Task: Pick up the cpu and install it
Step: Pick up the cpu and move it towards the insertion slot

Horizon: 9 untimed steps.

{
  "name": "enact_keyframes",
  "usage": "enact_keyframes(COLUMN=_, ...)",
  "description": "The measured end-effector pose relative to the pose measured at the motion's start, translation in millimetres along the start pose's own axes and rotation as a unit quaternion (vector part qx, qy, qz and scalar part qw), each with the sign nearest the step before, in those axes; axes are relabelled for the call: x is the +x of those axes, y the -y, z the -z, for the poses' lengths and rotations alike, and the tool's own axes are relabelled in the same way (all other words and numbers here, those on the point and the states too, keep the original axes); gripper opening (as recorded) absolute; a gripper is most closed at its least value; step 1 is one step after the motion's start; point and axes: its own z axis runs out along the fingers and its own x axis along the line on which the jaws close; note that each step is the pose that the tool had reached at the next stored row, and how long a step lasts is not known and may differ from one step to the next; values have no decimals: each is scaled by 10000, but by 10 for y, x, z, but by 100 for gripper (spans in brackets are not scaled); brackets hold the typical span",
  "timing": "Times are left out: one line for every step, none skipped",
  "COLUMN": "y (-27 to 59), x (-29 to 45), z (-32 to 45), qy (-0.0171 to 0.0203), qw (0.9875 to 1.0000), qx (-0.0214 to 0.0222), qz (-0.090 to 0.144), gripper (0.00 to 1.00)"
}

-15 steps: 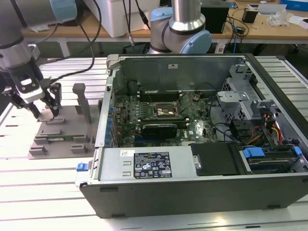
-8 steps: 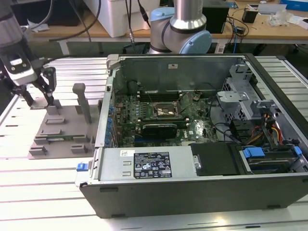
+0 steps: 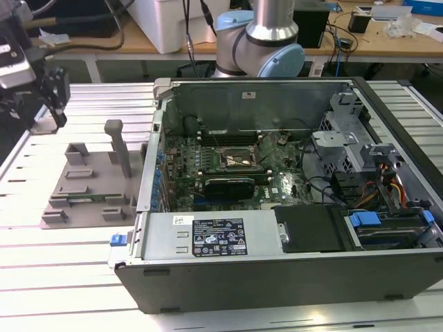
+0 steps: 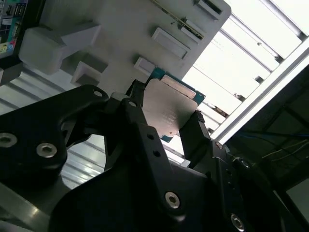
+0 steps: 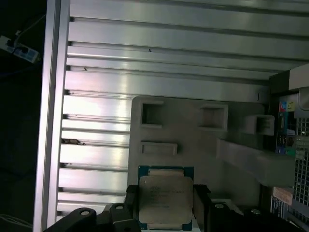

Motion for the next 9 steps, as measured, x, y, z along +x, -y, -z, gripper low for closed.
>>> enact_keyframes(y=0, x=-1, z=49, qy=0, qw=10000, qx=0, qz=0, gripper=54)
enact_keyframes(y=0, x=-2, z=91, qy=0, qw=10000, qx=0, qz=0, gripper=54)
enact_keyframes(y=1, x=-3, z=152, qy=0, qw=10000, qx=0, qz=0, gripper=54)
enact_keyframes(y=1, x=-4, z=229, qy=0, qw=10000, qx=0, qz=0, gripper=54)
enact_keyframes(y=1, x=-5, z=274, qy=0, qw=10000, qx=0, qz=0, gripper=54)
enact_keyframes(y=1, x=-6, z=320, qy=0, qw=10000, qx=0, qz=0, gripper=54)
enact_keyframes(y=2, x=-8, z=393, qy=-1, qw=10000, qx=0, qz=0, gripper=54)
enact_keyframes(y=2, x=-9, z=436, qy=0, qw=10000, qx=0, qz=0, gripper=54)
enact_keyframes(y=2, x=-10, z=487, qy=0, qw=10000, qx=-4, qz=0, gripper=54)
